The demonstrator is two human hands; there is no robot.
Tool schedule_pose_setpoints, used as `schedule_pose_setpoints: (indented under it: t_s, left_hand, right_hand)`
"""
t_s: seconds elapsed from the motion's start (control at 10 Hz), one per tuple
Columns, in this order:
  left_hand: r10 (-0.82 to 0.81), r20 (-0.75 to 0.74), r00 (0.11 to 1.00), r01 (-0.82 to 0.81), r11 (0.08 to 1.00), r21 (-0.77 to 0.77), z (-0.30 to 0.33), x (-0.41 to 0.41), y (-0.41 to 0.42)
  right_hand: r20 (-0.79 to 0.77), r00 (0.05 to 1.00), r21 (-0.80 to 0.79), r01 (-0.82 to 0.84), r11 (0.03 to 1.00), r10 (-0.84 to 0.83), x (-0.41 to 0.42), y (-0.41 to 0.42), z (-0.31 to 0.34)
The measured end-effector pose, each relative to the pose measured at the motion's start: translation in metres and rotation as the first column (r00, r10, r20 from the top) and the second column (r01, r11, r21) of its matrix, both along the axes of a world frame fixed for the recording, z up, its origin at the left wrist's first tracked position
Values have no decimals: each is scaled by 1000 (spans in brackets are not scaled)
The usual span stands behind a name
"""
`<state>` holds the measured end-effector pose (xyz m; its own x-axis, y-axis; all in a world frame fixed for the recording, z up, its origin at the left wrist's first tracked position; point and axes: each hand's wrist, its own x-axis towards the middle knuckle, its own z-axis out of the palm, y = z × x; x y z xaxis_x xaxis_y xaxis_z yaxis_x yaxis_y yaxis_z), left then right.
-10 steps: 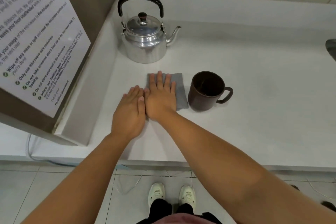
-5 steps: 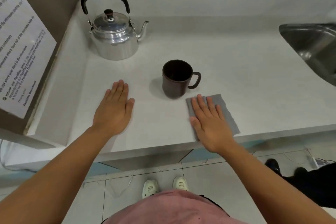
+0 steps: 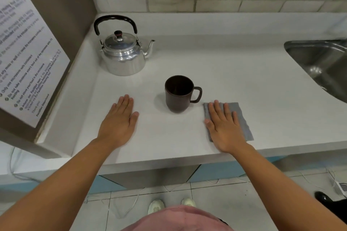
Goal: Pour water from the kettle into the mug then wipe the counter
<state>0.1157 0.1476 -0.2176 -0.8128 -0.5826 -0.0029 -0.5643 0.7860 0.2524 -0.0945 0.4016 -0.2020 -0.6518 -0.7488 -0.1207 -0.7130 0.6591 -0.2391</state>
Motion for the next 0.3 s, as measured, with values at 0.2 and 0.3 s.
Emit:
schedule_pose_setpoints:
  t_s: [0.2, 0.3]
  left_hand:
    - [5, 36, 999, -6, 1000, 17, 4, 0, 2]
    - [20, 176, 984, -26, 999, 31, 28, -13, -11]
  right_hand:
    - [41, 999, 81, -19, 997, 16, -6, 6, 8]
    - [70, 998, 53, -9, 999, 5, -16, -9, 39]
